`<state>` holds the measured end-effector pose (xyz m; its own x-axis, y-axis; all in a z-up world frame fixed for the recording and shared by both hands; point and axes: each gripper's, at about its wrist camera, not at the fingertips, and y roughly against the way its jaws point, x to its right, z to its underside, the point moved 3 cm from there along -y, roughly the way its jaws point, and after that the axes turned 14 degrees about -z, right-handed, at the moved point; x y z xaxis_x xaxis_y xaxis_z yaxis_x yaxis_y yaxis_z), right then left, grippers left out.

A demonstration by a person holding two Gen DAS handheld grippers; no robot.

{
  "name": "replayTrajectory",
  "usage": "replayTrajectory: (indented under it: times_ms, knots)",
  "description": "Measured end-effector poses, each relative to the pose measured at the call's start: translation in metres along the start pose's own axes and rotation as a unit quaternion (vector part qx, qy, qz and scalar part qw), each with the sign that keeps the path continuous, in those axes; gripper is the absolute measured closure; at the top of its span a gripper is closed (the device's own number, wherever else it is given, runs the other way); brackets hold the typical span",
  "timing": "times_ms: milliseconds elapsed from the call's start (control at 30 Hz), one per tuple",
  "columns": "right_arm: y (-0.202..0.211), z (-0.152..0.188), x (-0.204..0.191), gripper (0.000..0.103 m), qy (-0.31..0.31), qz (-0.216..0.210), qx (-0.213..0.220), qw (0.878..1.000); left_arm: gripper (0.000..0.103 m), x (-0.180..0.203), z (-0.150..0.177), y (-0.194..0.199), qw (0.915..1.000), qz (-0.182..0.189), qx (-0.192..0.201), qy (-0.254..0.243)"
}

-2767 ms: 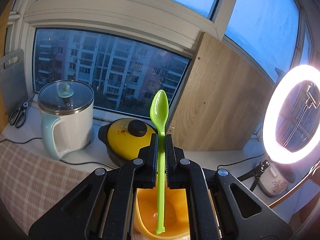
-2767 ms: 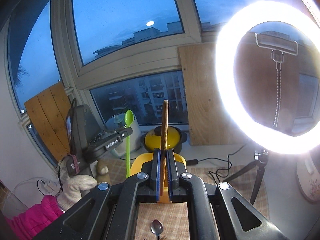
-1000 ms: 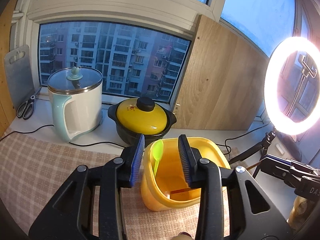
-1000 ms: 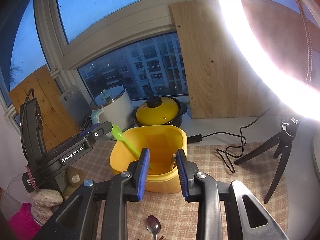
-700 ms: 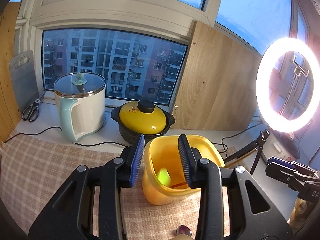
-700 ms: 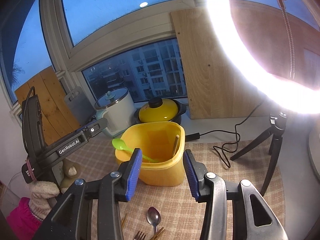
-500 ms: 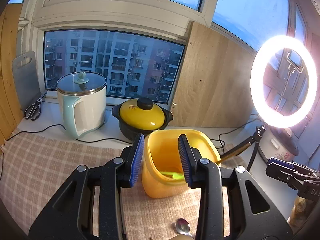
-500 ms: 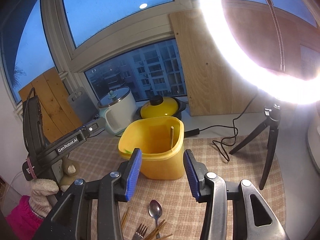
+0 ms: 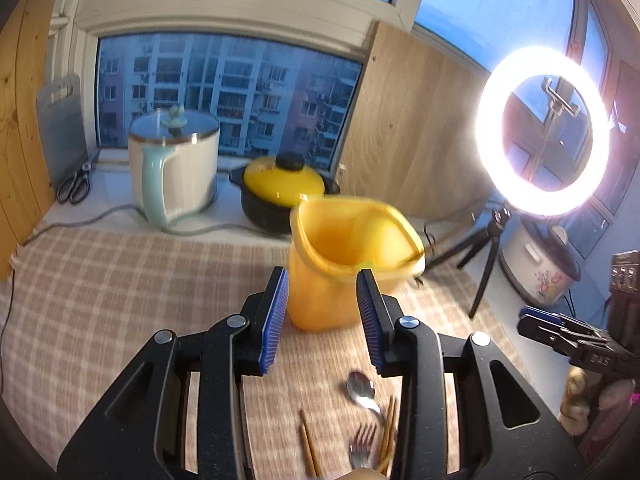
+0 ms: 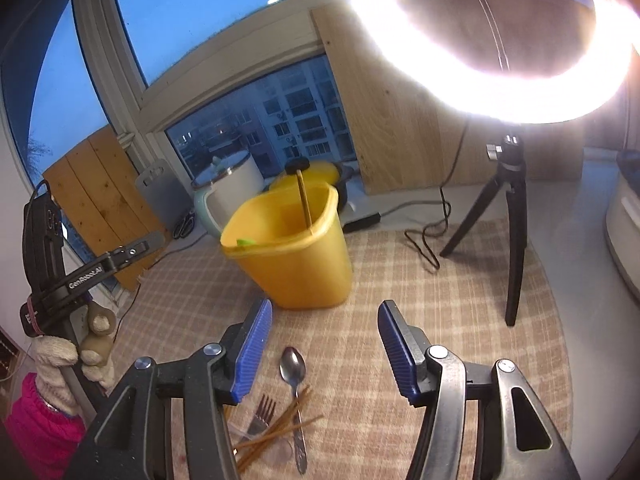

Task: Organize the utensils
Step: 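Move both open grippers back down to the utensil pile, then close the left gripper on a wooden chopstick while the right gripper grasps chopsticks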

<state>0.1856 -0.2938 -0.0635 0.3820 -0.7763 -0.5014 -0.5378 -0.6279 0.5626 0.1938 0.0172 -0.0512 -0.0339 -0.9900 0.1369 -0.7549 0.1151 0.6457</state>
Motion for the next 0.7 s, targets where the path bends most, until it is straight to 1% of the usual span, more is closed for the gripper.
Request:
replayTrajectory:
  times_ms: [267,400,500,567,600,700]
  knots:
    - [-0.010,0.039,0.022,0.045,-0.040,-0.041,-0.062,0.996,0.068,-0.005,0.049,0.014,0.9987,-0.006,-0.050,0.011]
    - [-0.018,0.063,0.029,0.045,-0.065,-0.057,-0.094,0.992,0.068,-0.002,0.075,0.017,0.9962,0.000,-0.086,0.006]
    - [-0.025,0.076,0.032,0.047,-0.079,-0.064,-0.114,0.988,0.068,0.005,0.094,0.019,0.9935,0.010,-0.112,-0.017]
    - [-0.030,0.084,0.033,0.054,-0.091,-0.069,-0.125,0.986,0.068,0.012,0.104,0.020,0.9910,0.018,-0.126,-0.043]
    - [-0.032,0.087,0.034,0.055,-0.100,-0.073,-0.128,0.984,0.068,0.015,0.109,0.020,0.9895,0.023,-0.131,-0.055]
    - [-0.038,0.093,0.035,0.057,-0.128,-0.083,-0.132,0.979,0.068,0.029,0.125,0.017,0.9826,0.046,-0.151,-0.098]
